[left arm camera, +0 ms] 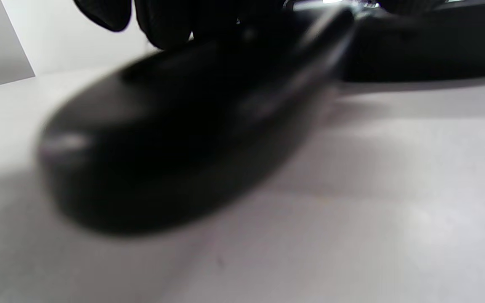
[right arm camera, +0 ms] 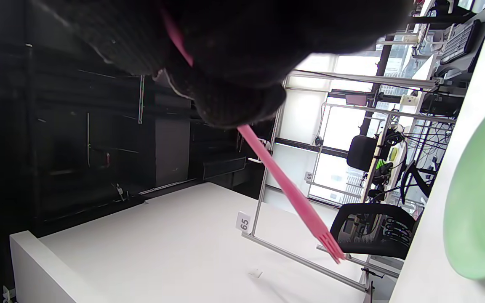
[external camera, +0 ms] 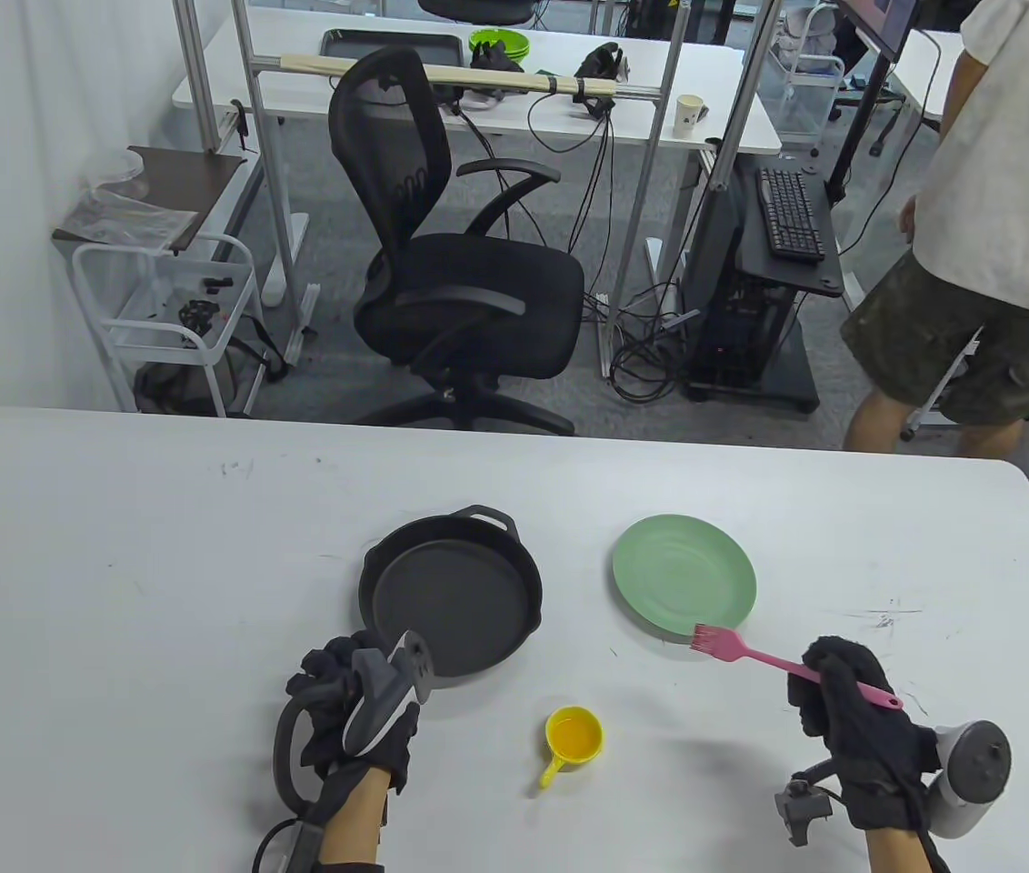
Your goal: Brush oil on frying pan surface
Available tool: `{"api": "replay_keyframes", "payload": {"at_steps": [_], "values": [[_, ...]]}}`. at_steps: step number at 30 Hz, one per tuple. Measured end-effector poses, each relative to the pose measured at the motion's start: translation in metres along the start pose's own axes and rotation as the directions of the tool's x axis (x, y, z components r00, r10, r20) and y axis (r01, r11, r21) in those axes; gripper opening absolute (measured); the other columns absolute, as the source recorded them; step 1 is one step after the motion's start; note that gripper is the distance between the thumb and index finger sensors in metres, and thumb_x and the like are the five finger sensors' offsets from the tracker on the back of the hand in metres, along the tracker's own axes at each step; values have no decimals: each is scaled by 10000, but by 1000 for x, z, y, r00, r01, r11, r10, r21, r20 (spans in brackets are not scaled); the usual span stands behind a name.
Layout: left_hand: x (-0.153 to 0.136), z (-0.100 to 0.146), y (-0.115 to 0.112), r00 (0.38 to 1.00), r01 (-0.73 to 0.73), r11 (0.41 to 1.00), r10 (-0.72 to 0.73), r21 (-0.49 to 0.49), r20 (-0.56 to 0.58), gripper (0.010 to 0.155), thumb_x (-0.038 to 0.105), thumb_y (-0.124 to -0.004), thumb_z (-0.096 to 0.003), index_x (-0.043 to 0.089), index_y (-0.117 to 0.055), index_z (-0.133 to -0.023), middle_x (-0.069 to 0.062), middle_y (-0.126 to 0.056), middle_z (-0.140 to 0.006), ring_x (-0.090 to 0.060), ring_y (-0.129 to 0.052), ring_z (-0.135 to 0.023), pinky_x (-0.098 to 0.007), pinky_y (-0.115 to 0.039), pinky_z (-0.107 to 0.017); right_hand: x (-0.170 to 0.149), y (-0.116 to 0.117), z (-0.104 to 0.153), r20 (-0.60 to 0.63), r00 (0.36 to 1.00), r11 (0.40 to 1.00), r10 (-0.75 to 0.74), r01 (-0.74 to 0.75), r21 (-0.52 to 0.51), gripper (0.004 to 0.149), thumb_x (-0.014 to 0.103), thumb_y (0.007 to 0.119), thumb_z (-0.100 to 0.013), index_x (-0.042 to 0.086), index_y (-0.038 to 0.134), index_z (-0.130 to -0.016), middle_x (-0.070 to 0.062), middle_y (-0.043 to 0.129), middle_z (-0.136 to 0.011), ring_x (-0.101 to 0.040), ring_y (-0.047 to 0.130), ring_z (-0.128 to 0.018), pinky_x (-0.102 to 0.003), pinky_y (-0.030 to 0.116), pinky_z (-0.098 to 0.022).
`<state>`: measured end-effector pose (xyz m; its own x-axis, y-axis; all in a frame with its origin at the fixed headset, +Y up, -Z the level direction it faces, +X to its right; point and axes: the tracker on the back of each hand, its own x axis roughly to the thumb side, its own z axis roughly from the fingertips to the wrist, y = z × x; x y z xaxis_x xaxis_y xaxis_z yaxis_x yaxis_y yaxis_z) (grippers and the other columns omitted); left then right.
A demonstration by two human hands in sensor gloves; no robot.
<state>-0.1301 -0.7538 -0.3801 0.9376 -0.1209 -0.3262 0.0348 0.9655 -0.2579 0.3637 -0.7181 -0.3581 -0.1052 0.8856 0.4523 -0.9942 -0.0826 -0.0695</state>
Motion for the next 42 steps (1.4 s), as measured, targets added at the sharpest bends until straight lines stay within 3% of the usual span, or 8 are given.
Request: {"api": "replay_keyframes", "payload": {"at_steps": [3, 6, 13, 23, 28, 37, 42], "values": [[1, -5, -4, 993, -116, 990, 116, -76, 7, 845, 651, -634, -536, 128, -454, -1175, -198, -597, -1173, -465, -649, -1037, -587, -578, -742, 1, 2, 0, 7, 1000, 1000, 14, -14, 5, 406, 498, 697, -595, 250, 730, -915, -96, 966, -602, -71, 907, -313, -252, 841, -217], [5, -9, -8, 991, -134, 986, 136, -99, 13, 792, 623, -637, -542, 140, -503, -1155, -179, -647, -1129, -431, -697, -989, -563, -606, -724, 2, 4, 1, 15, 999, 999, 31, -31, 17, 405, 496, 700, -594, 249, 733, -913, -97, 967, -600, -71, 907, -311, -252, 841, -216], [11, -7, -13, 995, -102, 995, 103, 19, -19, 635, 553, -659, -529, 157, -661, -1026, -78, -841, -875, -285, -850, -746, -475, -732, -597, -1, 8, 1, 3, 998, 997, 60, -60, 37, 404, 494, 702, -593, 247, 736, -912, -100, 968, -596, -73, 908, -307, -253, 841, -212], [-3, 10, -8, 982, -183, 968, 187, 169, -4, 609, 551, -707, -482, 136, -745, -925, 47, -940, -544, -119, -954, -307, -340, -858, -254, -5, 9, 1, -34, 999, 997, 33, -30, 70, 422, 476, 701, -601, 209, 758, -922, -135, 990, -599, -111, 942, -296, -282, 858, -203], [-16, 32, -4, 975, -219, 946, 218, 237, 31, 612, 567, -737, -471, 142, -779, -909, 51, -960, -489, -120, -957, -253, -340, -859, -213, -5, 17, 0, -73, 996, 991, 57, -48, 123, 421, 472, 725, -601, 170, 809, -883, -139, 1031, -572, -128, 970, -262, -295, 868, -175], [-29, 63, 5, 974, -226, 914, 212, 338, 77, 611, 560, -797, -452, 136, -829, -892, 30, -993, -463, -135, -976, -208, -349, -868, -180, 11, 46, -12, -81, 981, 974, 178, -164, 153, 380, 508, 737, -605, 233, 806, -859, -103, 1011, -556, -73, 944, -278, -254, 863, -193], [-24, 67, 3, 966, -255, 917, 232, 305, 110, 611, 556, -798, -454, 127, -829, -889, 30, -993, -453, -124, -971, -179, -346, -870, -161, 19, 75, -20, -80, 974, 963, 212, -194, 188, 366, 525, 733, -607, 248, 818, -831, -72, 1008, -506, -40, 921, -241, -232, 854, -168]]}}
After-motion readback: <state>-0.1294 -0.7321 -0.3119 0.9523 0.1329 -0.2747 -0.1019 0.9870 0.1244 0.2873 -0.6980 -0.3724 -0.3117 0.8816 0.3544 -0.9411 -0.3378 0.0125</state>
